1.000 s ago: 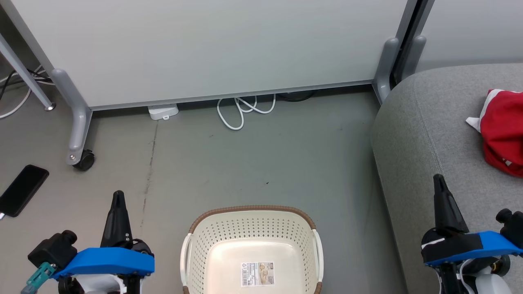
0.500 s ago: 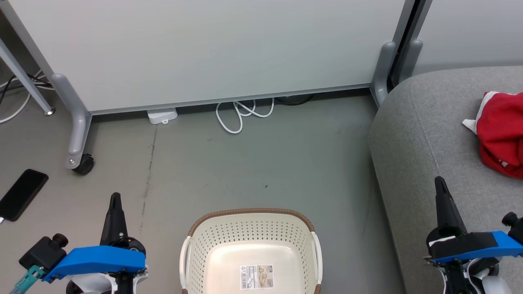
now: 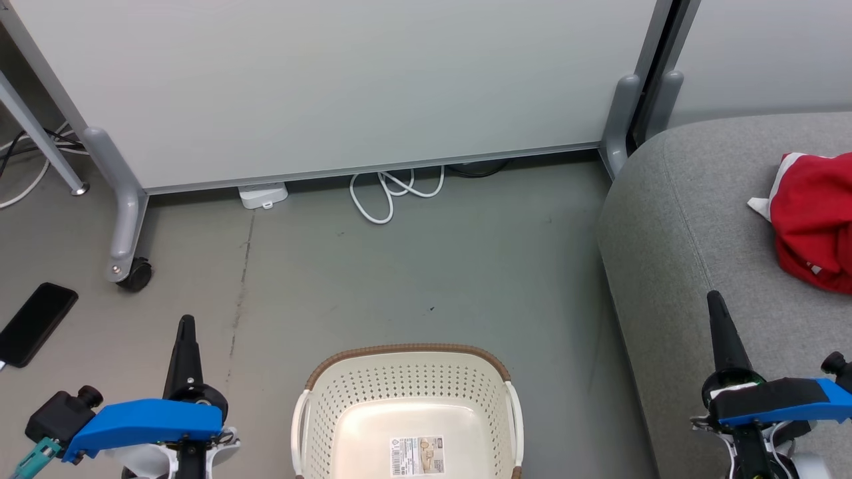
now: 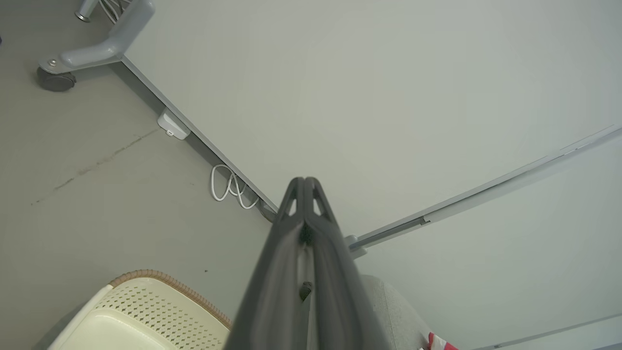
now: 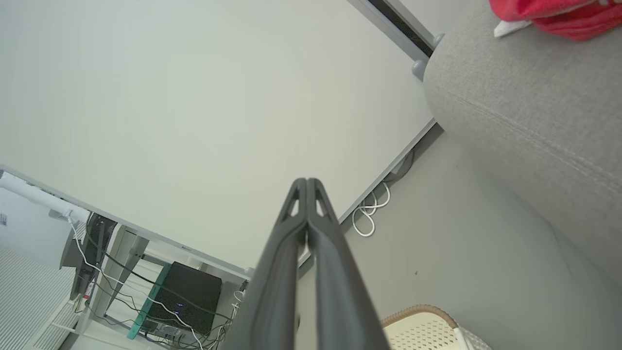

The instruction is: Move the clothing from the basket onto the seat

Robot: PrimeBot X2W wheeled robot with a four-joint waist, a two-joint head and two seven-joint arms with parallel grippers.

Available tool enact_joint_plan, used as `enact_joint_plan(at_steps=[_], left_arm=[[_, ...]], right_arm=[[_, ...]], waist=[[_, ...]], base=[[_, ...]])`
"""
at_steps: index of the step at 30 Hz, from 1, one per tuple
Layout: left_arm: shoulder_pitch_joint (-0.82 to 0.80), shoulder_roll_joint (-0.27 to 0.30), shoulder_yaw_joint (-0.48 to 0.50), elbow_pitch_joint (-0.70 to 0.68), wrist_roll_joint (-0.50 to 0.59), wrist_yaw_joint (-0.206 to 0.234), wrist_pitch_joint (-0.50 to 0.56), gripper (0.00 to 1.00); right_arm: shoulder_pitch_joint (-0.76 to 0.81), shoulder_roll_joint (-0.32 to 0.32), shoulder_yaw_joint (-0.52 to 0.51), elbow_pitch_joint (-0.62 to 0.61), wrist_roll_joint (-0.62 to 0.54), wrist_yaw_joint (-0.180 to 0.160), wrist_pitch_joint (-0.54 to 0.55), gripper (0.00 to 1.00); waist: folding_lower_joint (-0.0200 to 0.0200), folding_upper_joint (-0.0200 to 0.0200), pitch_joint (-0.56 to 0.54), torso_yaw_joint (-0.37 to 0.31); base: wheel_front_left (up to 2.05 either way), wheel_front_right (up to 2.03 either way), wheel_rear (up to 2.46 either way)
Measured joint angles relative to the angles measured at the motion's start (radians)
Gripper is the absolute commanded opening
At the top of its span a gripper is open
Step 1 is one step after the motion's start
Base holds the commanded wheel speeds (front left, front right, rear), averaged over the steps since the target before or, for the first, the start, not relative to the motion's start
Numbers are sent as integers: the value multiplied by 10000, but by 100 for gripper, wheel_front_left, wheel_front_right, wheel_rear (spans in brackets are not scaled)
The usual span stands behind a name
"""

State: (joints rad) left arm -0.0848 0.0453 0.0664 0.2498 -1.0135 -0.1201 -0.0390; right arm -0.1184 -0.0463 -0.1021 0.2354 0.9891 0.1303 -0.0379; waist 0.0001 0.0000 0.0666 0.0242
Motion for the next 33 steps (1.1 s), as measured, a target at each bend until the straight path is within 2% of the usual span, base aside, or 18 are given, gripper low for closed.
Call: enact_joint_plan(at_steps=[33], left_arm=[[-90,15,242,-12,-3223,-38,826,0]], right_arm=[[34,-4,-56,44,3350,0,809,0]], waist=[[0,0,-298,-113]], base=[[0,0,0]])
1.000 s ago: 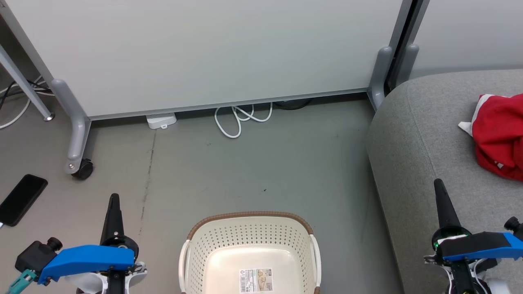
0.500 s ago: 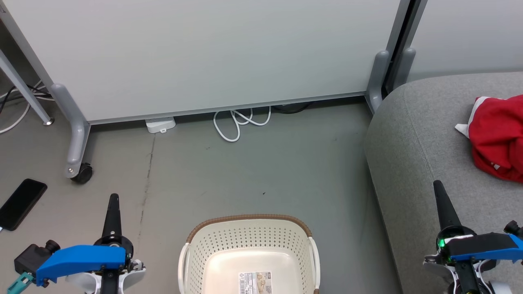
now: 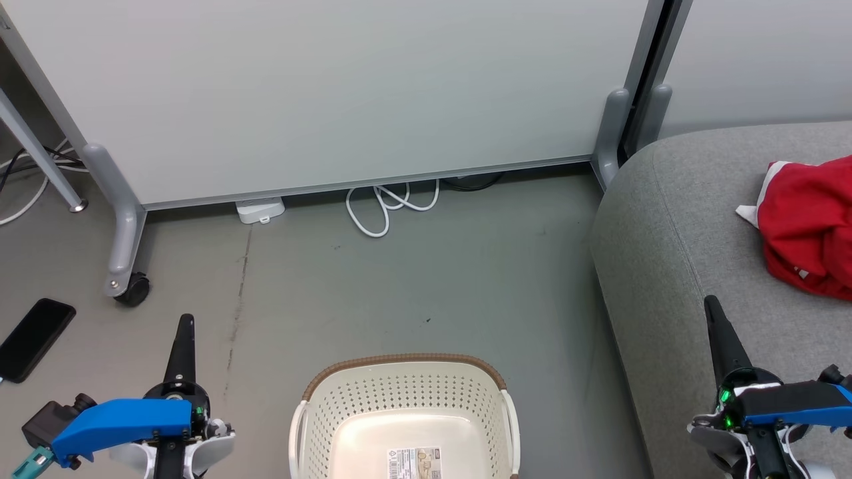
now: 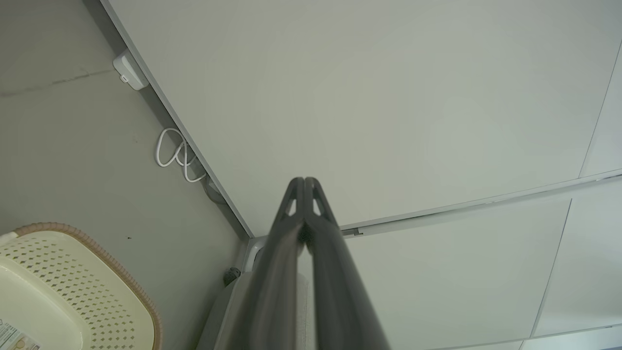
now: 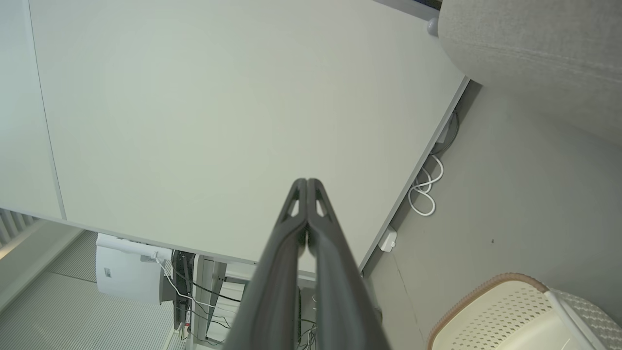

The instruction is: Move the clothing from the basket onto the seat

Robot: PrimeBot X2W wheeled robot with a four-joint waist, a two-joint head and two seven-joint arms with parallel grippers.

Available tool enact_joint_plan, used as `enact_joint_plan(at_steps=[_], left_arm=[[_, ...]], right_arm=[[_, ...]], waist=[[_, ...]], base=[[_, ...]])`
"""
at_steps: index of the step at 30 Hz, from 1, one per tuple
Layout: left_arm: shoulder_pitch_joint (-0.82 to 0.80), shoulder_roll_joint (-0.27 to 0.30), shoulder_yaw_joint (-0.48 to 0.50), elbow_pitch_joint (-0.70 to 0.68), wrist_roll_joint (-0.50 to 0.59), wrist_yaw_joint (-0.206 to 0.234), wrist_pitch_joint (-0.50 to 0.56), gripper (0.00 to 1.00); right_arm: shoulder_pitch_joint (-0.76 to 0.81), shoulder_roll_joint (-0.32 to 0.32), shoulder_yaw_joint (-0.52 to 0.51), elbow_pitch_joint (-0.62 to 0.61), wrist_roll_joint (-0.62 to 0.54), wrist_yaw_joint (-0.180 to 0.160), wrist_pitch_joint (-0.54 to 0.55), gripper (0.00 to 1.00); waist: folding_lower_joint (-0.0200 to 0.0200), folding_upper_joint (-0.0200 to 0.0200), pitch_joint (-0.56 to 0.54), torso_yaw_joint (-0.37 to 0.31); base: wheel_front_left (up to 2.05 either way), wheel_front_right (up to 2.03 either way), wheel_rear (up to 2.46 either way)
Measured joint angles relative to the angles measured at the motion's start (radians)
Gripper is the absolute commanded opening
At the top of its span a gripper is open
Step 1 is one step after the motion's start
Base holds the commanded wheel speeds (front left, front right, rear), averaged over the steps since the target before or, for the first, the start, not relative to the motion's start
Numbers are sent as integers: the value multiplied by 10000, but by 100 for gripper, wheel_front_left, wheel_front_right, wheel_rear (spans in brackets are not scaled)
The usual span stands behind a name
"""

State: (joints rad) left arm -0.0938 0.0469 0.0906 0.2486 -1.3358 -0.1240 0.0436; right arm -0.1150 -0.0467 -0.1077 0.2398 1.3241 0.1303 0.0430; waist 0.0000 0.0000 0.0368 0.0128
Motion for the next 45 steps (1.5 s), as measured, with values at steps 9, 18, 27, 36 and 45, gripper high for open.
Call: enact_joint_plan(at_steps=[9,18,27,36,45], left_arm=[[-22,4,61,-4,-729,-2,174,0],[-57,6,121,-10,-1411,-4,357,0],[-62,10,184,-12,-2128,-13,548,0],[-74,13,222,-13,-2713,-19,696,0],[-93,15,226,-13,-2759,-19,704,0]], right_arm=[[2,-2,-15,12,773,0,188,0],[5,-4,-29,19,1484,0,366,0],[8,-6,-44,29,2209,0,543,0],[12,-8,-56,40,2823,0,706,0],[14,-8,-58,44,2874,0,715,0]], waist=[[0,0,-81,-30],[0,0,-163,-62],[0,0,-253,-96],[0,0,-334,-127],[-1,0,-338,-129]], base=[[0,0,0],[0,0,0],[0,0,0],[0,0,0],[0,0,0]])
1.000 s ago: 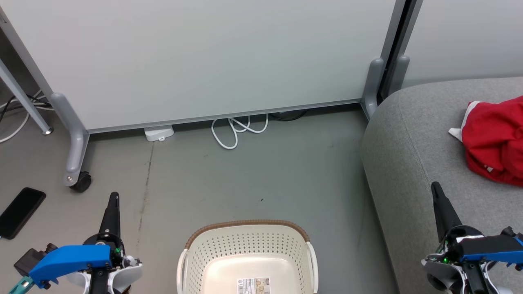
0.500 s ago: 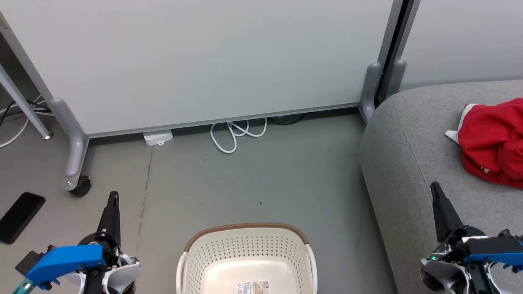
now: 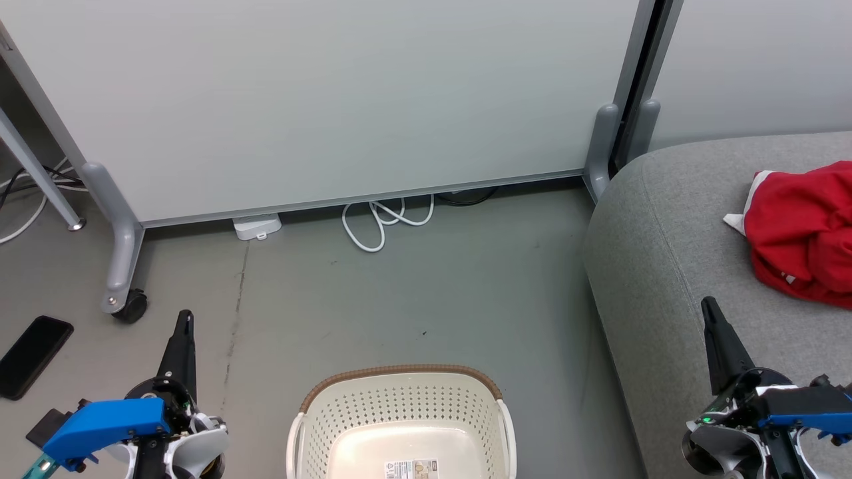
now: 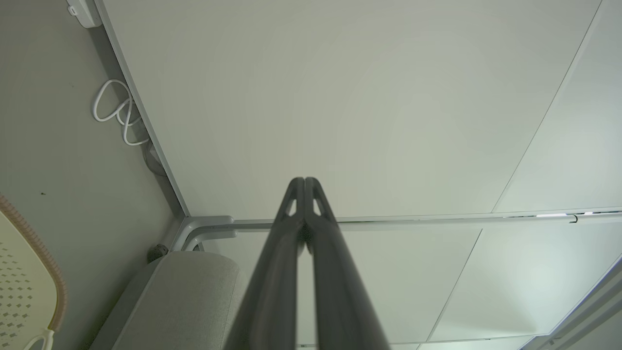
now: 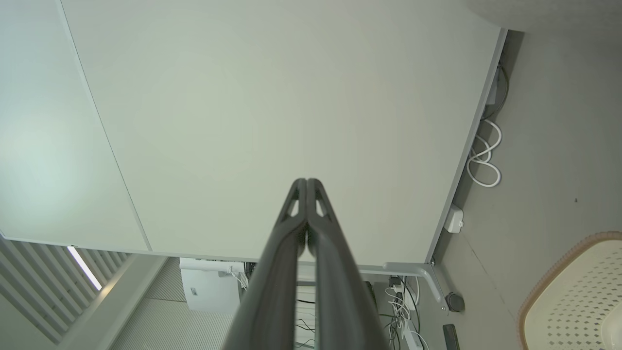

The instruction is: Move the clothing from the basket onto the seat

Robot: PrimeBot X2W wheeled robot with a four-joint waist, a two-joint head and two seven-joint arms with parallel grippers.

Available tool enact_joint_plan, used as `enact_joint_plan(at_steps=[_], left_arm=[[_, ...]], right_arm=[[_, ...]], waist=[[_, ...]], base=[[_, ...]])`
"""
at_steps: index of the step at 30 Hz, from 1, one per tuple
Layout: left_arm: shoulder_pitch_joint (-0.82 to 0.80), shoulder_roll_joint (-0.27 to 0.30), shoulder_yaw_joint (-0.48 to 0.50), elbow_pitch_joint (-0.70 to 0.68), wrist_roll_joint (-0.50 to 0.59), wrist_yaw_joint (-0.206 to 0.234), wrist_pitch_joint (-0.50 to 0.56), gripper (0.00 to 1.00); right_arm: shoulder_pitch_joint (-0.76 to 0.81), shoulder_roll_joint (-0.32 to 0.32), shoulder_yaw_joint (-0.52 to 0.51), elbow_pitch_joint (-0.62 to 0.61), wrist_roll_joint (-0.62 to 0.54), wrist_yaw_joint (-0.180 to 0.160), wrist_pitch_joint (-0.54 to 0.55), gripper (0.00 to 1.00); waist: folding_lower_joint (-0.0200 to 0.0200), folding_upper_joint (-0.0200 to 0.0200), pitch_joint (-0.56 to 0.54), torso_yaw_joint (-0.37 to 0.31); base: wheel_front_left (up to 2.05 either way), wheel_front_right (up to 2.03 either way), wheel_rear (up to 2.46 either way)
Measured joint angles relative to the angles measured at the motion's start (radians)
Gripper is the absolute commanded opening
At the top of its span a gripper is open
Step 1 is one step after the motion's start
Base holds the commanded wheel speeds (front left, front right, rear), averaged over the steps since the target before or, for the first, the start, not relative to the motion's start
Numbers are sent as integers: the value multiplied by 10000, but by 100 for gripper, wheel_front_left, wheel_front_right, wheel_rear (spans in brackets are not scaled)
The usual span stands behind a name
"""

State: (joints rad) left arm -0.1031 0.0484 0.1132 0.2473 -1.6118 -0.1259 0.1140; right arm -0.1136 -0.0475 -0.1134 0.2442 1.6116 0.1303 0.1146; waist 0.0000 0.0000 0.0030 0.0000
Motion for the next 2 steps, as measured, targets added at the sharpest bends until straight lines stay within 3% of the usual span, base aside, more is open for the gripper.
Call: enact_joint_plan(at_steps=[2], left_arm=[[0,0,0,0,0,0,0,0]], right_arm=[[0,0,0,0,0,0,0,0]], waist=[[0,0,0,0]], base=[[0,0,0]])
